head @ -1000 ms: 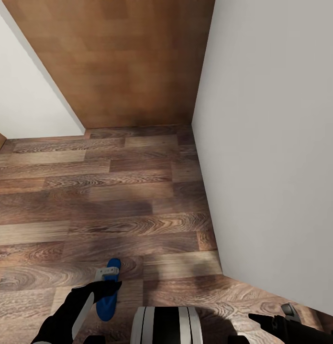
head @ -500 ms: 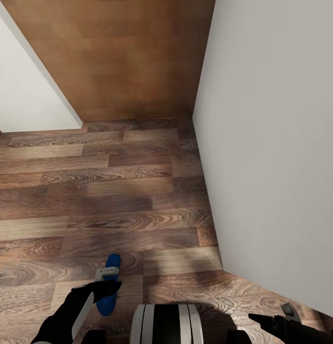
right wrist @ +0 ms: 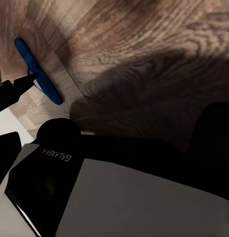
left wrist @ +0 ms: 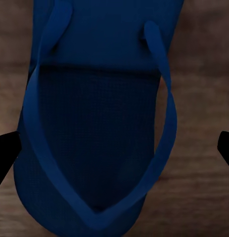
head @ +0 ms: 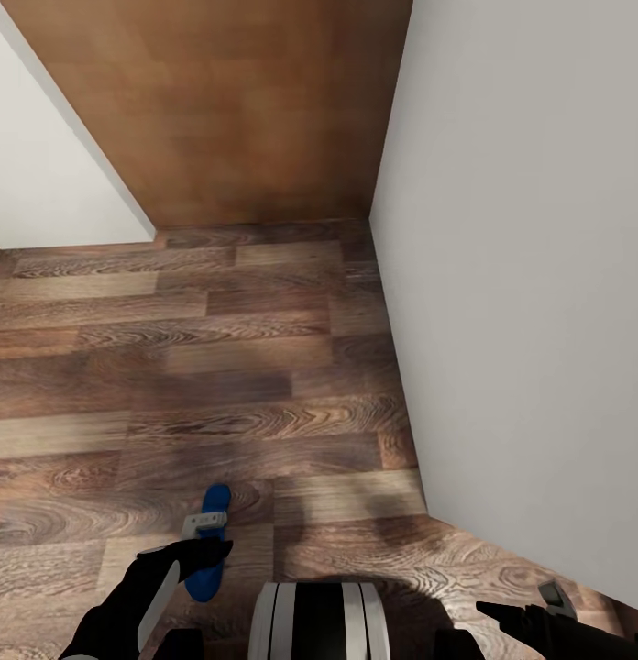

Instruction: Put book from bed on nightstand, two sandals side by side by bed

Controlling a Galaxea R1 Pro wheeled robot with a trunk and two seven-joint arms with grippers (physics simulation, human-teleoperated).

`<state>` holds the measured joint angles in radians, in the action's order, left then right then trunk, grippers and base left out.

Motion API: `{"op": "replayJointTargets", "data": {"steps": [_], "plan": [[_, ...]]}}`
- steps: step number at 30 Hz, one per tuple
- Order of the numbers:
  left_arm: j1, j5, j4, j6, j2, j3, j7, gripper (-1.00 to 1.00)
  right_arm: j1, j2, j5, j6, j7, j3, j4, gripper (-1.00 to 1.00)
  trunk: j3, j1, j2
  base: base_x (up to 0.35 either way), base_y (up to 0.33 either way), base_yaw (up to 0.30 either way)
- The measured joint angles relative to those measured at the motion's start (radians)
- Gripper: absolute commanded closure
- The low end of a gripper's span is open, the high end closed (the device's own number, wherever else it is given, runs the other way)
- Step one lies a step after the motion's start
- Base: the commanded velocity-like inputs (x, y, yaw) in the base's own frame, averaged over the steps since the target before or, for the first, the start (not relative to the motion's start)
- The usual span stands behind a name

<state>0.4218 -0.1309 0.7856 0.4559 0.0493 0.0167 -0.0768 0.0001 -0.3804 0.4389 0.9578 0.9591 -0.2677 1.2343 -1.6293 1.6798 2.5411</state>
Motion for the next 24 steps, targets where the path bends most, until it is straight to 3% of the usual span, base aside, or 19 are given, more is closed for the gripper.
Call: {"op": "replayJointTargets", "data": {"steps": [9, 10, 24], "plan": [[0.0, 0.0, 0.001, 0.001, 0.0, 0.0, 0.001, -1.0, 0.0, 0.0, 0.0, 0.0, 0.0, 0.0, 0.0, -1.0, -0.004, 0.0, 0.0, 0.0, 0.0, 0.0], [0.0, 0.0, 0.001, 0.001, 0.0, 0.0, 0.001, 1.0, 0.0, 0.0, 0.0, 0.0, 0.0, 0.0, 0.0, -1.0, -0.004, 0.0, 0.0, 0.0, 0.0, 0.0], [0.0, -0.003, 0.002, 0.001, 0.0, 0.0, 0.004, 1.0, 0.0, 0.0, 0.0, 0.0, 0.0, 0.0, 0.0, -1.0, -0.004, 0.0, 0.0, 0.0, 0.0, 0.0]]}}
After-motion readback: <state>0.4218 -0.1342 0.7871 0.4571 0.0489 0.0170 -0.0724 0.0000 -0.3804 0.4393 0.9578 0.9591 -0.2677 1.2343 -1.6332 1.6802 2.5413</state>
